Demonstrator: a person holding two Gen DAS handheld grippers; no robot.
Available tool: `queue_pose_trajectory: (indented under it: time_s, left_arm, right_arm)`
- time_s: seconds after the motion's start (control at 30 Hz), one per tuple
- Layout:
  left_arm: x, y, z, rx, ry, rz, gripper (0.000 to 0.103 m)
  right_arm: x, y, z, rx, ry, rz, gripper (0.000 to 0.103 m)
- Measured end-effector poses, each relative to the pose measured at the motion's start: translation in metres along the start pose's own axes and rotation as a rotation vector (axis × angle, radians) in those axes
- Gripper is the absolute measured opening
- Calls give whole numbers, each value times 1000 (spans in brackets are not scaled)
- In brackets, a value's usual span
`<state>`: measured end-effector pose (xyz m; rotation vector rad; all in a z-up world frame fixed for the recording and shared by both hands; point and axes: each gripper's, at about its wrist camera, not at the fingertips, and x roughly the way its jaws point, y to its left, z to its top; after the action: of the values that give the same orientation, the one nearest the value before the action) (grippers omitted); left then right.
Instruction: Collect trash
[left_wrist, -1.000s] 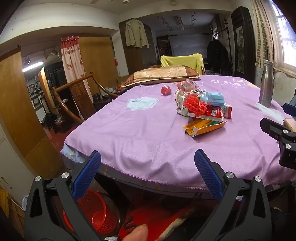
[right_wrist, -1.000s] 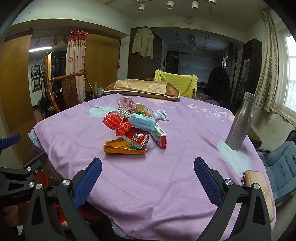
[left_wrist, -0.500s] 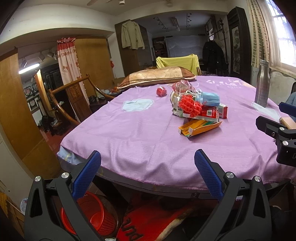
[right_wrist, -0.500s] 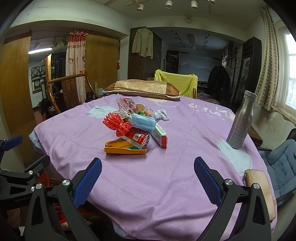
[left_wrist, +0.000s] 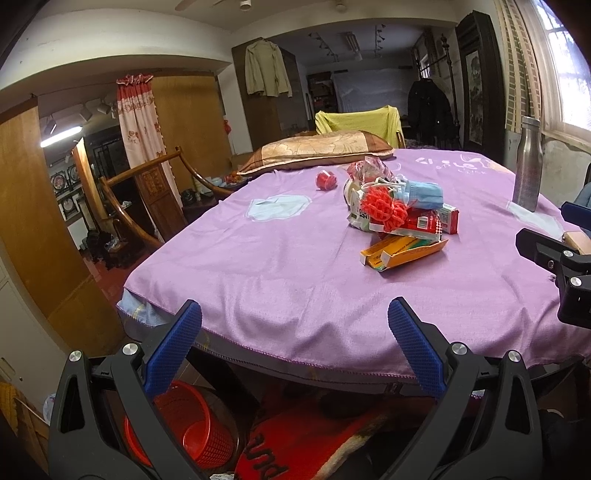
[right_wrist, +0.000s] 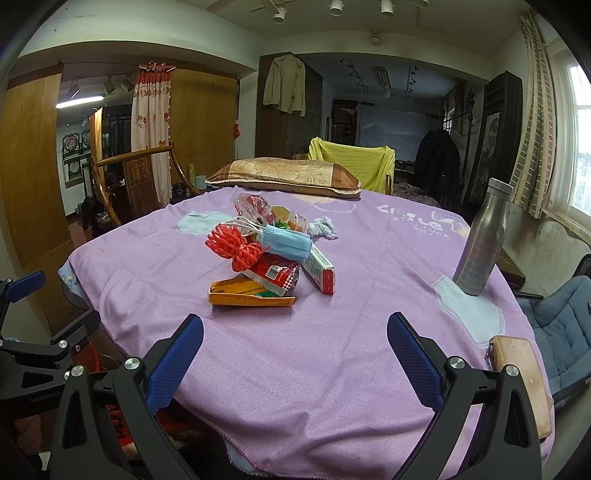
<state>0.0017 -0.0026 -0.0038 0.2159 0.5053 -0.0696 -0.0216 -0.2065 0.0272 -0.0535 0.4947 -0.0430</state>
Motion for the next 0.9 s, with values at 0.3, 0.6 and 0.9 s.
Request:
queue_pose_trajectory:
  time_s: [0.3,0.6,0.9]
  left_arm:
    - [4,0,-2,0,11,1,96]
    - [8,1,-4,-2,23,2,96]
    - [12,2,-4,-7,34,2,96]
  right_arm:
    - [-3,3,-1,2,2,-1,97]
    - [2,3,-5,6,8,2,97]
    - [8,2,-4,6,20,5,97]
